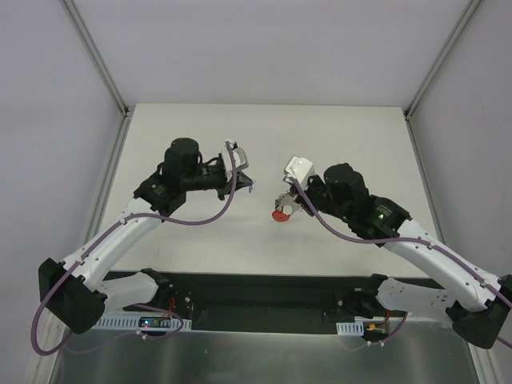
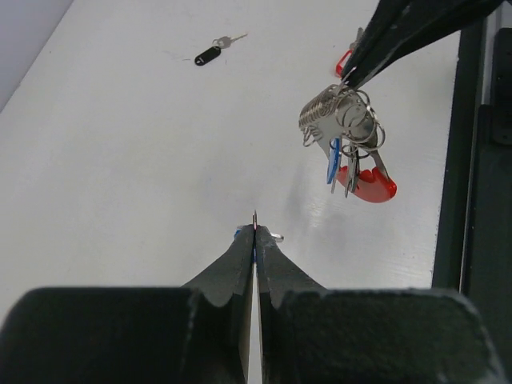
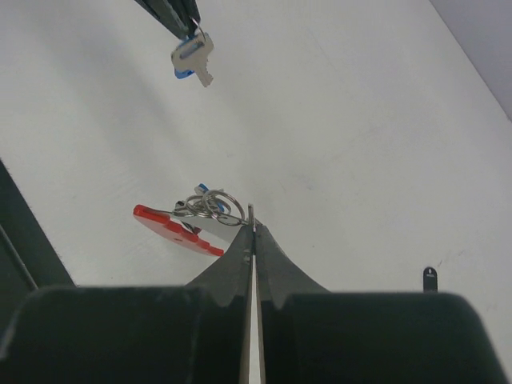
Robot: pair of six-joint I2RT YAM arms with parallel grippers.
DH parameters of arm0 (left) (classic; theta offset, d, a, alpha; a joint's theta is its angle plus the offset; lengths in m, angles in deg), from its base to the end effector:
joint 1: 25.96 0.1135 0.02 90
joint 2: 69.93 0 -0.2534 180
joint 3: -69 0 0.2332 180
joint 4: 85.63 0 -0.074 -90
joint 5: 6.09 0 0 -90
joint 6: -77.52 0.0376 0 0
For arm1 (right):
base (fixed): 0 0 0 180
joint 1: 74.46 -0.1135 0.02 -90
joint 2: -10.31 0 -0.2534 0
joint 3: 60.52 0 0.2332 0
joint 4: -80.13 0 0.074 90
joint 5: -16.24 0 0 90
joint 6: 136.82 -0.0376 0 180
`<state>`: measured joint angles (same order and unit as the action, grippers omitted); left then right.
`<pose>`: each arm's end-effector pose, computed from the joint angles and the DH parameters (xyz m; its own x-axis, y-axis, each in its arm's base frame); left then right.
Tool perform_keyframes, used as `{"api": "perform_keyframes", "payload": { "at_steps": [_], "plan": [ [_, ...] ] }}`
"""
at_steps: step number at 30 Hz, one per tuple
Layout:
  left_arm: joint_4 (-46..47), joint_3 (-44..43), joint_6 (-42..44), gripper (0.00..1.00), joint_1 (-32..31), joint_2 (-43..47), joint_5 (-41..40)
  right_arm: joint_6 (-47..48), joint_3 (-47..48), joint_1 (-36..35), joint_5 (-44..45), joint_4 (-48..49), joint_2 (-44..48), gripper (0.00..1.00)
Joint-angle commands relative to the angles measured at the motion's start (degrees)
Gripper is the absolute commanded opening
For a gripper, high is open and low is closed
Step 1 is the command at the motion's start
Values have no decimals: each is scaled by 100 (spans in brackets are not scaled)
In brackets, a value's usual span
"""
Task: Put the keys on the keyring
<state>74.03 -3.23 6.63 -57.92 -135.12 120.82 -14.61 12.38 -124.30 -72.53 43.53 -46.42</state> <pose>0.1971 -0.1496 0.3482 0.1165 0.2359 -0.9648 0.9323 0.3088 0.1881 0.1358 0.1596 0.3514 0.2099 -0.5776 -0.7889 -0.7555 0.4164 -0.5058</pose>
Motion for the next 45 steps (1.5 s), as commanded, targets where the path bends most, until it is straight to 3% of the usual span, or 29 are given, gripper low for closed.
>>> {"api": "perform_keyframes", "payload": {
  "at_steps": [1, 12, 27, 45],
  "plan": [
    [-353, -122, 848, 0, 94, 296, 1011, 330, 764, -25, -886, -203, -206, 1],
    [-345, 528, 1410, 0, -20, 1148, 1258, 954, 1240, -561, -1003, -195, -901, 1],
    [-345, 590, 1446, 0, -573, 1096, 687, 1428, 1073, -1133, -371, -28, -963, 2],
    [-178, 722, 1472, 0, -750, 1105, 388, 1613, 1003, -1431, 88, 104, -998, 2]
  ]
}}
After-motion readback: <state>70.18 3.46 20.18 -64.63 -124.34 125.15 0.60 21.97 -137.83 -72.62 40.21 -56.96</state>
